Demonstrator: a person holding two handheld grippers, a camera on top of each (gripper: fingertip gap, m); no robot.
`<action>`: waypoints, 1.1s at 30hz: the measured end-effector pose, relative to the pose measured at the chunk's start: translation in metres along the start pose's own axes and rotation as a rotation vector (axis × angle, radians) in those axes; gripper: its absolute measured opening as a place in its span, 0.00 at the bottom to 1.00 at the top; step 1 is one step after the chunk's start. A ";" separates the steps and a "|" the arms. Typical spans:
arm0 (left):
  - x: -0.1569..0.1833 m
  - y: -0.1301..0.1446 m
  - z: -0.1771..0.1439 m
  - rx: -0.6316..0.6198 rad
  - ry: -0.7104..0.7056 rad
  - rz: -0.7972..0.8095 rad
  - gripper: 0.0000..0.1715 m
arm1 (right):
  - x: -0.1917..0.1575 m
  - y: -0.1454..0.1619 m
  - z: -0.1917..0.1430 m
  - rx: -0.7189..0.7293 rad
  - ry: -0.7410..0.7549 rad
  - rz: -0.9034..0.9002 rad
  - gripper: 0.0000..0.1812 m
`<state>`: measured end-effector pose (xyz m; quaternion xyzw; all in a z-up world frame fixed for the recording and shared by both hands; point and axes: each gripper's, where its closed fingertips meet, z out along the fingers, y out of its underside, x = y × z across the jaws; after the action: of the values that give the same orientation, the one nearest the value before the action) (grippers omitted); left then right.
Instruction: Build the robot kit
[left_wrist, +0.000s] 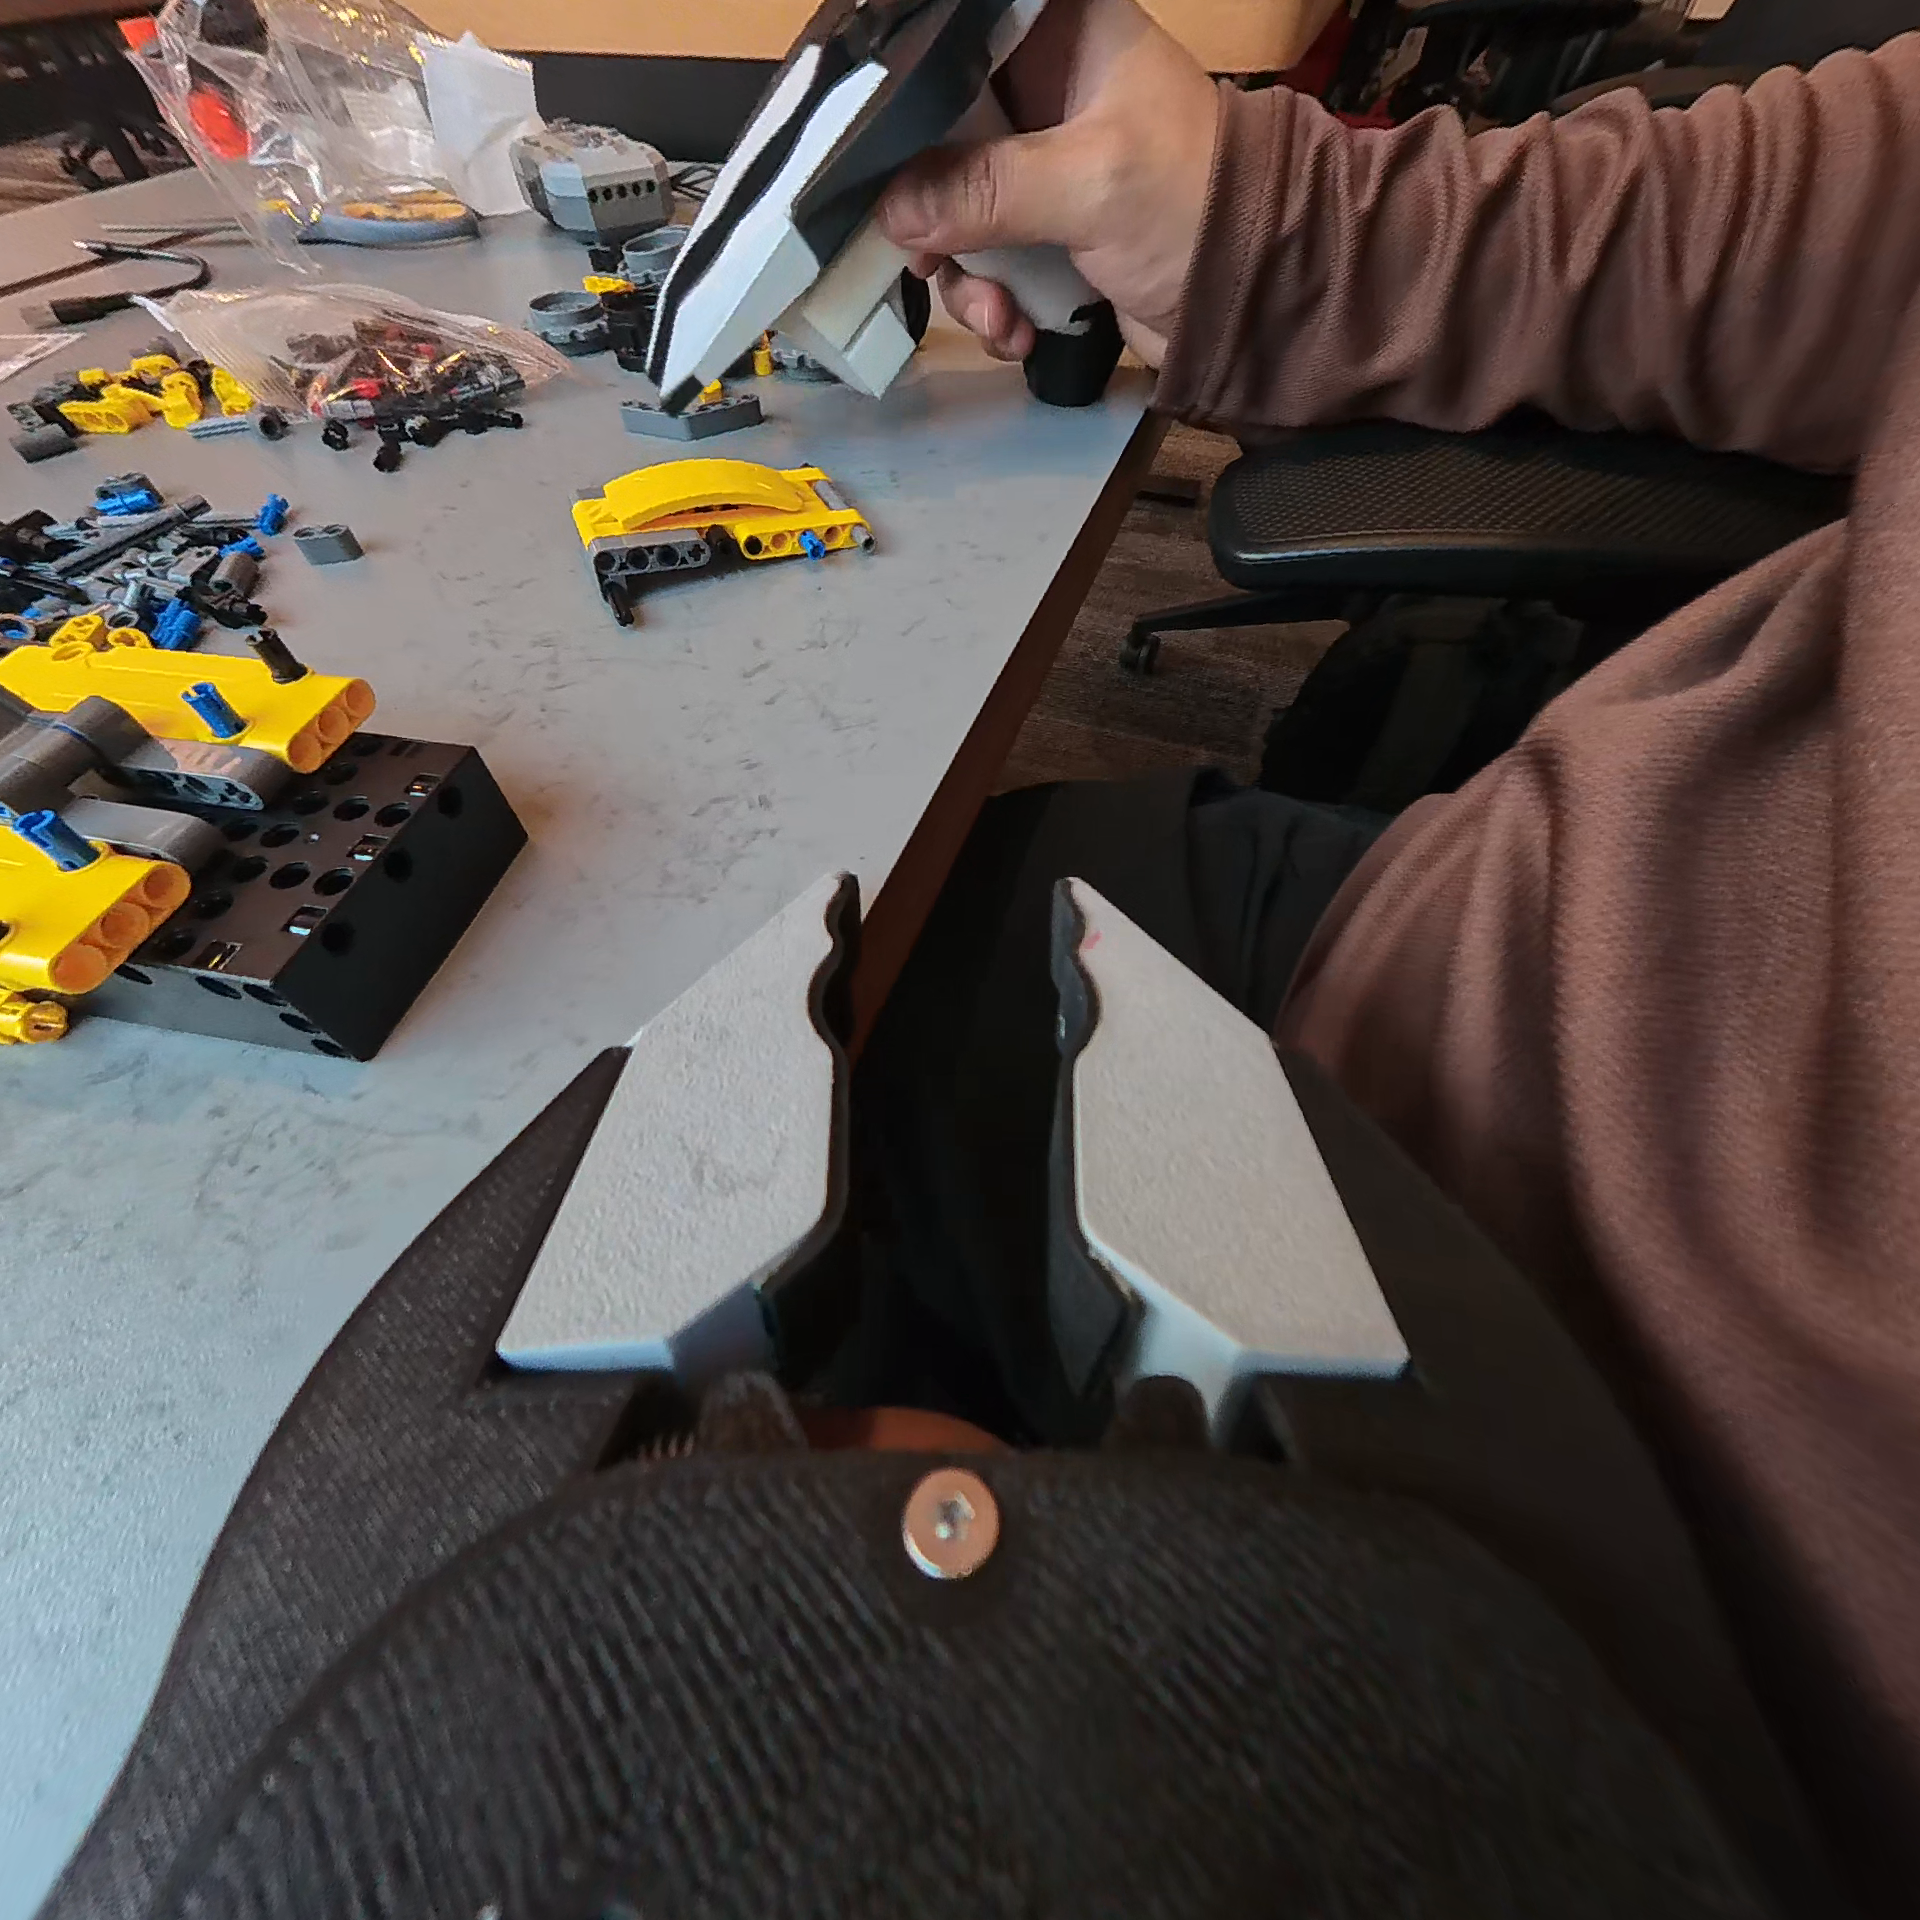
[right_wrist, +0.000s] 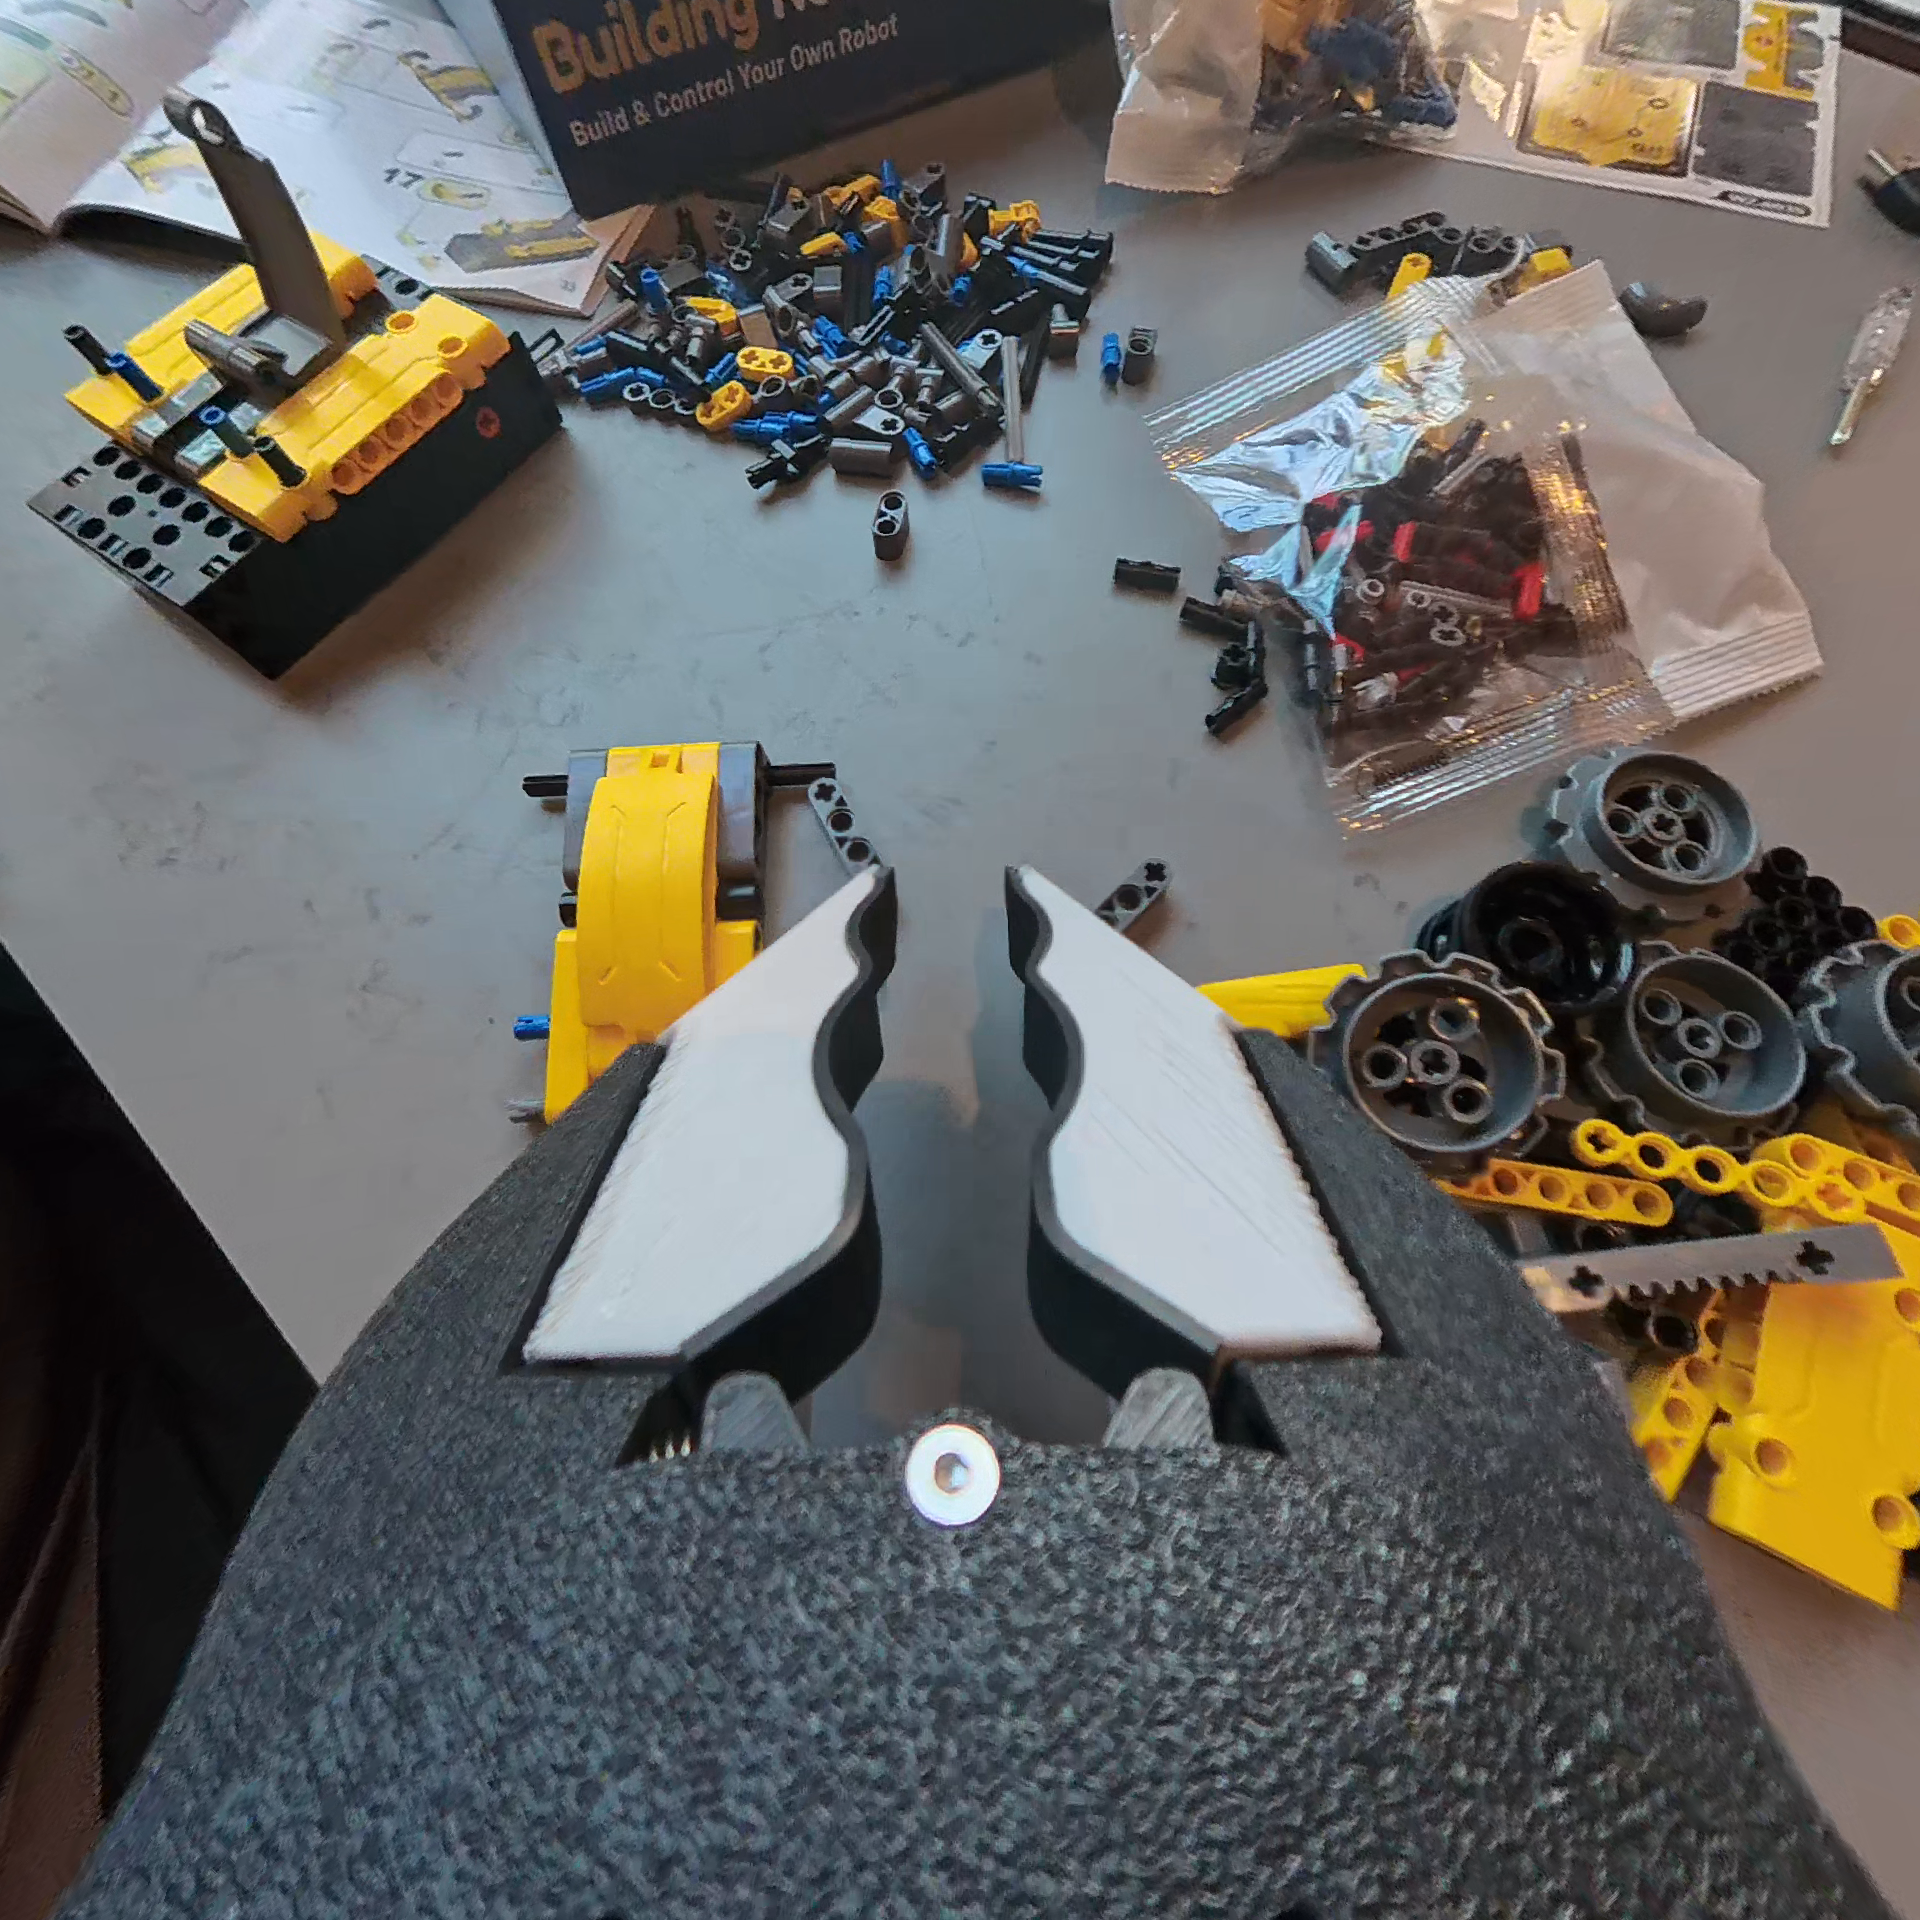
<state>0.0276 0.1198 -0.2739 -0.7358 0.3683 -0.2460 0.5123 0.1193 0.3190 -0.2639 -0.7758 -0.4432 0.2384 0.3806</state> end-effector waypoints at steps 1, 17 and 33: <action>0.000 0.000 0.000 0.000 0.000 0.001 0.20 | -0.003 0.001 0.002 -0.010 -0.007 -0.007 0.12; -0.002 0.002 0.000 -0.006 -0.011 0.018 0.19 | -0.073 0.010 0.012 -0.224 -0.216 -0.108 0.22; 0.002 0.000 -0.004 -0.008 -0.018 0.062 0.19 | -0.127 0.008 0.014 -0.582 -0.458 -1.064 0.22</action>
<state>0.0257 0.1158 -0.2725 -0.7281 0.3873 -0.2219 0.5202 0.0507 0.2109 -0.2743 -0.4511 -0.8836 0.0466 0.1168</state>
